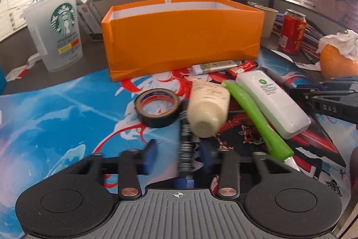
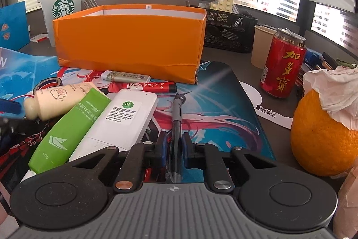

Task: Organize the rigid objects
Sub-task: 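Grasp the black marker with the left gripper while the right gripper grasps a thin dark pen, then lift the black marker with the left gripper while the right gripper lifts the pen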

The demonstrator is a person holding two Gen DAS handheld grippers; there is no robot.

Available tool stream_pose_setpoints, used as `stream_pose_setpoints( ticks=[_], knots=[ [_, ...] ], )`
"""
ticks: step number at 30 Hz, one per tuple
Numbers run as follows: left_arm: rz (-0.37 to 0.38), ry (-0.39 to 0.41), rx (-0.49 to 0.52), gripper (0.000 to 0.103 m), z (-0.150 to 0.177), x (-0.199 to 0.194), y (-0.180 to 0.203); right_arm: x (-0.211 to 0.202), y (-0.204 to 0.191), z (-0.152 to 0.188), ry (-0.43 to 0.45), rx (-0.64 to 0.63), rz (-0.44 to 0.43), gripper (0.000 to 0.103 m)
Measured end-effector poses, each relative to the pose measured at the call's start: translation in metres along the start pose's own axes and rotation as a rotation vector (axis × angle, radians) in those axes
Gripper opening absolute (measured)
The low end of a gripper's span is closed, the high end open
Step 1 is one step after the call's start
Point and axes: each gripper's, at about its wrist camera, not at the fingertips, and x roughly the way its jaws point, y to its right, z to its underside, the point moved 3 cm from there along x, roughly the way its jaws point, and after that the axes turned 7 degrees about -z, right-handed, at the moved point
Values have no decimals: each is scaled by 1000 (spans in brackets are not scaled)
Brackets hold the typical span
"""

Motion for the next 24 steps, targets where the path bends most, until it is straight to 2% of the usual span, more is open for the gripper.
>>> stream_pose_setpoints(
  ticks=[3, 4, 11, 18, 24],
  knots=[
    [7, 7, 33, 13, 0, -2, 7, 0, 0, 0, 1, 1, 0, 13],
    [7, 10, 42, 12, 1, -3, 9, 0, 0, 0, 1, 3, -1, 13],
    [9, 8, 11, 11, 3, -6, 4, 1, -2, 0, 3, -15, 11, 12],
    [-4, 47, -4, 11, -3, -24, -6, -5, -4, -3, 22, -4, -6, 12],
    [24, 50, -53, 11, -11, -34, -17, -18, -3, -9, 52, 29, -36, 11]
  ],
)
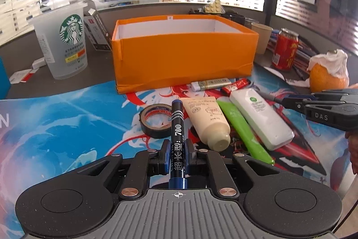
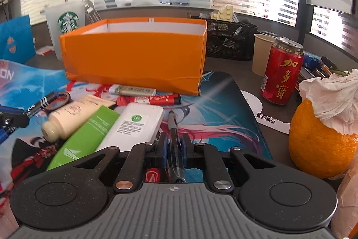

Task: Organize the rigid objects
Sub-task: 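Lift the black marker with the left gripper while the right gripper lifts the pen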

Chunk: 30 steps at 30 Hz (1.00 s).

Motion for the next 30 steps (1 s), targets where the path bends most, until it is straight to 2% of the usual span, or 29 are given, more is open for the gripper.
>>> stream_pose_setpoints(
  ticks=[5, 7, 13, 17, 18, 20, 21, 24, 30],
  knots=[
    [16, 14, -21, 11, -8, -5, -5, -11, -1, -5, 25, 0, 5, 6],
    [6, 16, -16, 11, -8, -5, -5, -9, -2, -4, 9, -7, 8, 4],
    [0, -16, -29, 11, 0, 1, -8, 3, 1, 8, -45, 14, -11, 5],
    [-1, -29, -40, 11, 3, 4, -10, 4, 1, 6, -35, 5, 0, 6],
    [0, -31, -40, 11, 3, 4, -11, 6, 2, 5, -36, 0, 6, 8],
    [1, -36, -42, 11, 3, 5, -11, 11, 3, 5, -61, -10, 15, 20],
    [3, -39, -43, 11, 4, 6, -11, 15, 5, 6, -76, -7, 17, 23],
    [4, -49, -49, 11, 5, 9, -12, 18, 4, 8, -87, -17, 13, 9],
    [10, -42, -62, 11, -1, 5, -17, 12, -1, -2, -84, -58, 7, 9]
  ],
)
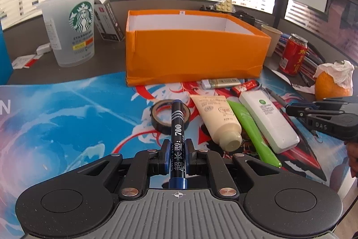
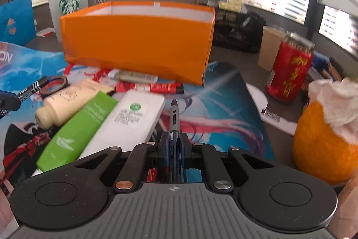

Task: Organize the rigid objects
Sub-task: 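Lift the black marker with the left gripper while the right gripper lifts the pen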

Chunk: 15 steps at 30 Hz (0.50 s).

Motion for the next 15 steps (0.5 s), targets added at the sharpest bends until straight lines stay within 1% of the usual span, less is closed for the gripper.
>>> stream_pose_setpoints(
  ticks=[7, 13, 15],
  knots=[
    [11, 18, -2, 11, -17, -4, -1, -19, -2, -25, 65, -4, -26, 9],
    [23, 87, 23, 11, -45, -18, 5, -27, -5, -50, 129, -17, -37, 9],
    [36, 96, 25, 11, -56, -19, 7, -31, -6, -60, 151, -20, -49, 9]
  ],
)
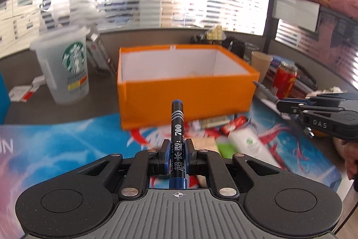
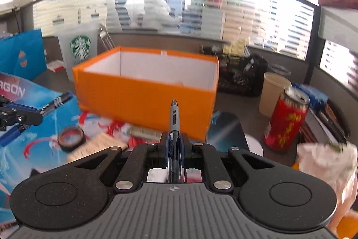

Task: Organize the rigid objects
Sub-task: 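Lift the black marker with the left gripper while the right gripper lifts the pen, then carry the marker with the left gripper into the orange box while the right gripper carries the pen there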

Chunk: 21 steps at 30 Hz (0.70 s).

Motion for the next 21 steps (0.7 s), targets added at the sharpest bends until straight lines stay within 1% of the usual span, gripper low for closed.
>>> stream_pose_setpoints(
  ticks=[3, 7, 10, 14, 16, 19, 21],
  knots=[
    [28, 1, -3, 11, -19, 6, 1, 2, -2, -18, 28, -13, -19, 9],
    [30, 7, -5, 11, -50, 21, -1, 12, -2, -48, 55, -22, -58, 9],
    [28, -4, -17, 11, -73, 36, -5, 26, 0, -70, 62, -12, -96, 9],
    [26, -33, -50, 11, -102, 58, -11, 50, 3, -97, 47, -8, -128, 9],
    [34, -40, -49, 11, -116, 68, -11, 61, 4, -110, 41, -13, -132, 9],
    [25, -59, -61, 11, -138, 87, -11, 80, 9, -127, 22, -6, -139, 9],
    [23, -96, -86, 11, -150, 106, -12, 94, 15, -138, 4, 16, -142, 9]
  ],
)
